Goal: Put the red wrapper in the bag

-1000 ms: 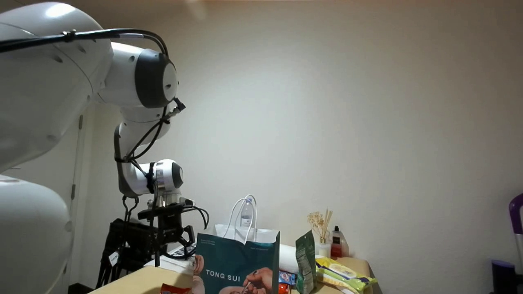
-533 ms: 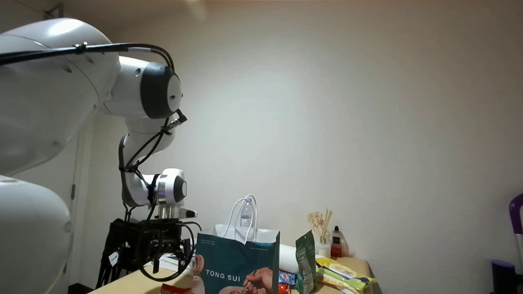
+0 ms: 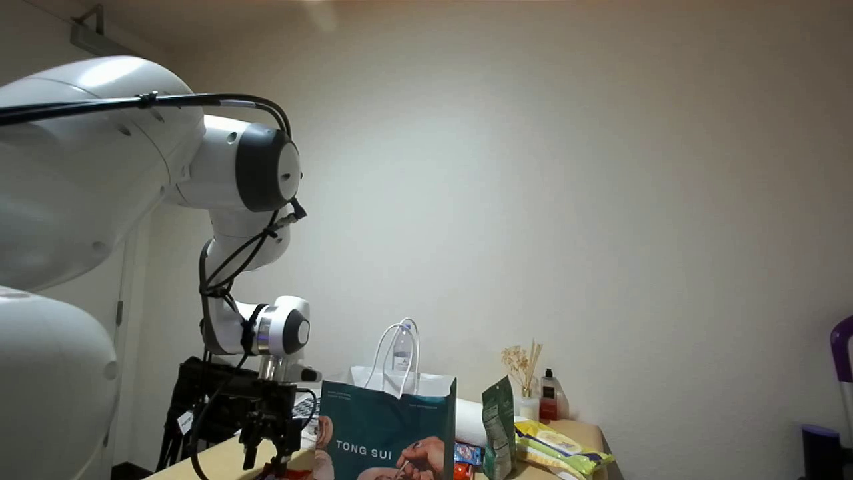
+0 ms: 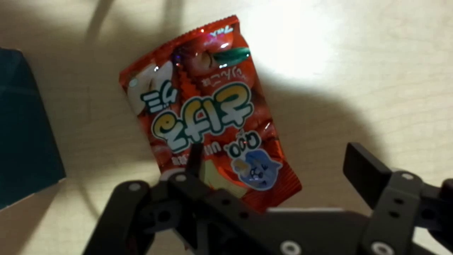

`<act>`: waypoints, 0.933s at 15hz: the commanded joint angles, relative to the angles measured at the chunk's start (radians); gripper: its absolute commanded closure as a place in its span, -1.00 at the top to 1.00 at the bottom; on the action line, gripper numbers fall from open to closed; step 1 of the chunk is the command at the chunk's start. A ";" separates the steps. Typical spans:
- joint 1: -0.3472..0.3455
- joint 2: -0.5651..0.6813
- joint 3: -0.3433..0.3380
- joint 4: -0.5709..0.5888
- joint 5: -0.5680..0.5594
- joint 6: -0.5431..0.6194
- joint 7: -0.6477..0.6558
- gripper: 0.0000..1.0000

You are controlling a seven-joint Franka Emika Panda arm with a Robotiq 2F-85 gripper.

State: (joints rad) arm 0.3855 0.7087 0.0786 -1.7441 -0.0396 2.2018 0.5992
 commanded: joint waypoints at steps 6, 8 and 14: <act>-0.033 0.016 0.016 -0.014 0.065 0.001 -0.030 1.00; -0.051 0.028 0.019 -0.020 0.103 0.012 -0.037 0.50; -0.078 0.038 0.021 -0.017 0.144 0.031 -0.078 -0.20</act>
State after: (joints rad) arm 0.3295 0.7497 0.0854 -1.7451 0.0662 2.2050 0.5708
